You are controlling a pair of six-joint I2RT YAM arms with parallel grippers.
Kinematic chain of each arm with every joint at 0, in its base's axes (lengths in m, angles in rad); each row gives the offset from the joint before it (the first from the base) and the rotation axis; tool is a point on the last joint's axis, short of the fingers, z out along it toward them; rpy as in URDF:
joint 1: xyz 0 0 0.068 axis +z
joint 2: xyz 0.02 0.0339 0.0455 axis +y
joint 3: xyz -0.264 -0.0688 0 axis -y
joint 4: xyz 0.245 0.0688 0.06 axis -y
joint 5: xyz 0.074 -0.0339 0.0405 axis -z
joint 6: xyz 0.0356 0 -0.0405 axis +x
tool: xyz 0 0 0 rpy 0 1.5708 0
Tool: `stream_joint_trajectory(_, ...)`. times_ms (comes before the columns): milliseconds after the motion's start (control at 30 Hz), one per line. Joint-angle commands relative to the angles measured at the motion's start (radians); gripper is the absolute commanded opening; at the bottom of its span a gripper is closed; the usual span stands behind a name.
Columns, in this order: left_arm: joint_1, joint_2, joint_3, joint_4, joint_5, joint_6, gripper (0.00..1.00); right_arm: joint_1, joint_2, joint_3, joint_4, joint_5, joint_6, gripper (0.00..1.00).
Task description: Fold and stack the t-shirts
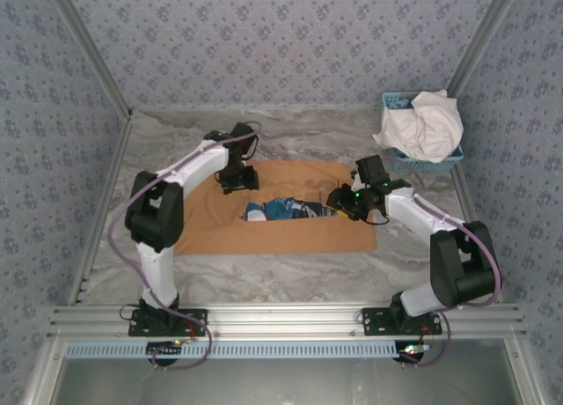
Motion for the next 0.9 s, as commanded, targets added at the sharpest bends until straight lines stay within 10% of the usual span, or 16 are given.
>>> stream_joint_trajectory(0, 0.072, -0.153, -0.114, 0.013, 0.049, -0.12, 0.49, -0.048, -0.032, -0.05, -0.043, 0.05, 0.053, 0.43)
stream_joint_trajectory(233, 0.236, -0.28, -0.407, 0.049, 0.12, -0.208, 0.24, -0.097, 0.004, -0.106, -0.083, 0.099, 0.091, 0.35)
stream_joint_trajectory(533, 0.355, -0.244, -0.529, 0.038, 0.051, -0.181, 0.17, -0.153, 0.09, -0.099, -0.244, 0.232, 0.117, 0.18)
stream_joint_trajectory(867, 0.33, -0.231, -0.607, -0.024, -0.095, -0.165, 0.14, -0.143, 0.062, -0.14, -0.326, 0.211, 0.054, 0.21)
